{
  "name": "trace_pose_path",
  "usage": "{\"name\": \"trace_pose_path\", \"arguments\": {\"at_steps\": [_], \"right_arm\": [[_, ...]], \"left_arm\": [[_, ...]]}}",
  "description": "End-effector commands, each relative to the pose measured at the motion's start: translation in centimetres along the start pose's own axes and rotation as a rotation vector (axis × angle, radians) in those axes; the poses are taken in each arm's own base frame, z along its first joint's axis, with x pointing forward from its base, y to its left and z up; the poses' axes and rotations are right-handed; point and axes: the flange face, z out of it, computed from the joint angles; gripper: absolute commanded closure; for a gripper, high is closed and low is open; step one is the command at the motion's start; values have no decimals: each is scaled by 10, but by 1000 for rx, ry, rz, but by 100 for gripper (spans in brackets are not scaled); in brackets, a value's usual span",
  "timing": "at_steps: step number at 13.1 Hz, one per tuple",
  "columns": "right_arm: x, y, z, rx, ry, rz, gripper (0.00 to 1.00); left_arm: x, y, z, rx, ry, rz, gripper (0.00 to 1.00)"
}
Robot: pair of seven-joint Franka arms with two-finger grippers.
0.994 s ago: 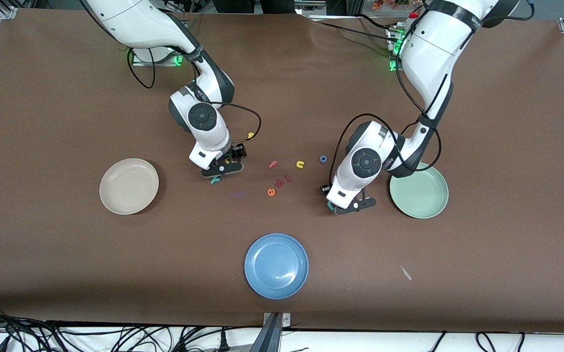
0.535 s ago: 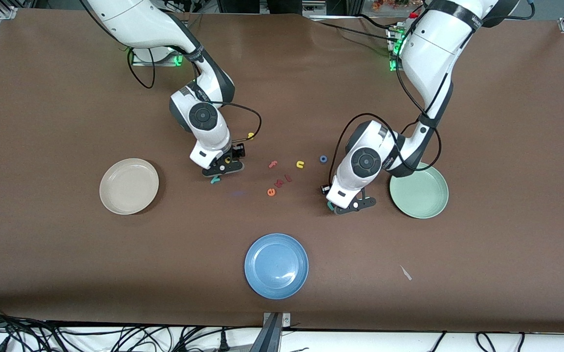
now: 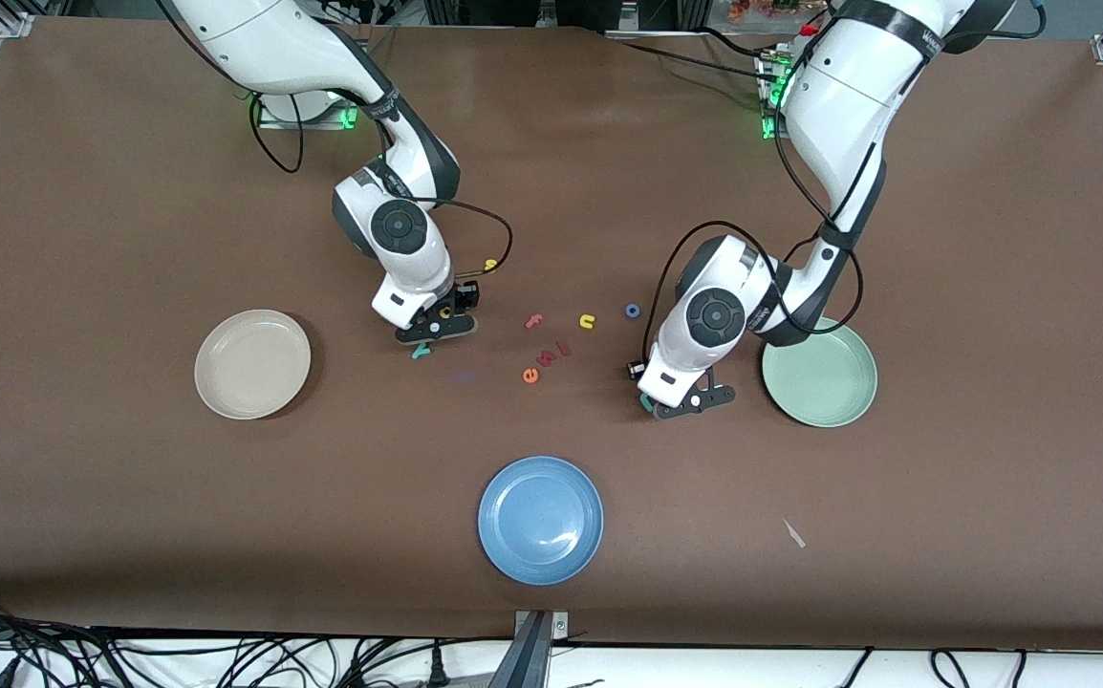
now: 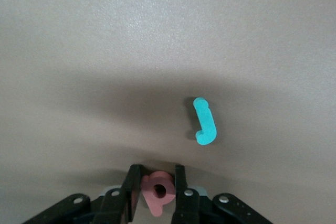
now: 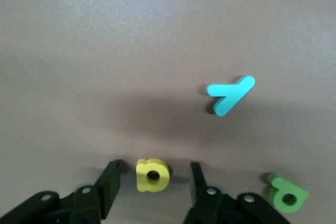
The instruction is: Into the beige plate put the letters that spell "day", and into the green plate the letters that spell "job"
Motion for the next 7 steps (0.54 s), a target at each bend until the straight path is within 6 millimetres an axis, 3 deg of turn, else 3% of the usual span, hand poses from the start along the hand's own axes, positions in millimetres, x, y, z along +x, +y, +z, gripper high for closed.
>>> {"name": "trace_pose_path", "arguments": {"at_steps": [1, 4, 7], "right_arm": [[-5, -5, 0, -1, 12, 6, 43], [-5, -5, 0, -1, 12, 6, 47], [-6, -5, 2, 0, 10, 7, 50]], "left_arm": [[6, -2, -35, 27, 14, 3, 92], [32, -18, -64, 55, -16, 65, 92], [78, -74, -98, 40, -9, 136, 91]]}}
